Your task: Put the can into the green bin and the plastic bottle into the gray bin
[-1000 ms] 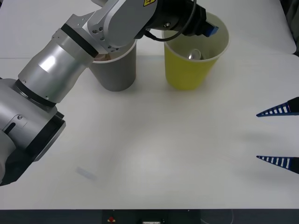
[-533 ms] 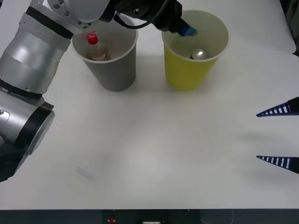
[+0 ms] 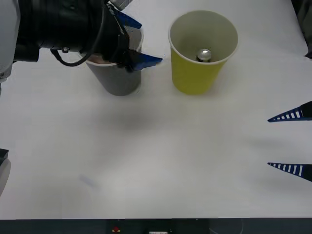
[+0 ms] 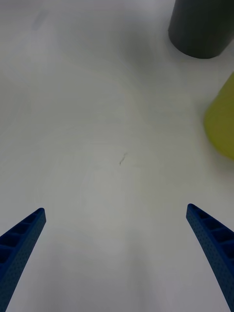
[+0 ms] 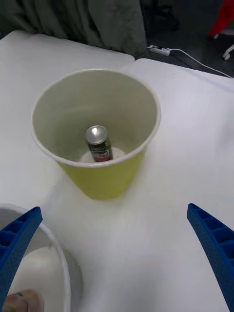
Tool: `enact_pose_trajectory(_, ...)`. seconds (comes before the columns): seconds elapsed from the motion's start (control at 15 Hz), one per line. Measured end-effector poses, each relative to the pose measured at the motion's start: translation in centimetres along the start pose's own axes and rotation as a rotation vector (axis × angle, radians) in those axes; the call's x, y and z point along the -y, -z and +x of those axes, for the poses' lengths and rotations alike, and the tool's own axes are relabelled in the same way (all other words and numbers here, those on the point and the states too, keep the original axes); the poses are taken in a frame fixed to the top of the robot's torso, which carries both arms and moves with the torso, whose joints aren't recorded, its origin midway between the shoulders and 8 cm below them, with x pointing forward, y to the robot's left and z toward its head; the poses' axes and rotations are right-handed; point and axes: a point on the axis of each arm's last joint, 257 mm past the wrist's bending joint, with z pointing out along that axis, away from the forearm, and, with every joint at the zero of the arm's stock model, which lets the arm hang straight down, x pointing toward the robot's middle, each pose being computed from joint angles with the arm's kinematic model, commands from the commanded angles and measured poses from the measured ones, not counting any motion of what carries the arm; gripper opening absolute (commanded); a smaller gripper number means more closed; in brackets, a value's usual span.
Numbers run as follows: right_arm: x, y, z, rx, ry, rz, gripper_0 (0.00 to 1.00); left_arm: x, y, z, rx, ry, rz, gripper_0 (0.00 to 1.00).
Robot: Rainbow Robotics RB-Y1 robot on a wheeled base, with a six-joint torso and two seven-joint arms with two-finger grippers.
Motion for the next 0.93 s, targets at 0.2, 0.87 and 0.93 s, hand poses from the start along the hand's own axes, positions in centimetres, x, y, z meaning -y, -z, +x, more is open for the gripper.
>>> enact_pose_trajectory(0.2, 0.0, 0.0, 0.0, 0.0, 0.0, 0.0, 1.0, 2.4, 2.9, 3.5, 0.017, -0.075, 0.036, 1.0)
enact_pose_trajectory(0.87, 0.0, 0.0, 0.0, 0.0, 0.0, 0.0, 1.0, 7.9, 9.9, 15.6, -0.066, -0.276, 0.135, 1.0)
enact_pose_trajectory(0.93, 0.0, 0.0, 0.0, 0.0, 0.0, 0.0, 1.0, 8.1, 10.5, 16.5, -0.076, -0.285, 0.138, 1.0)
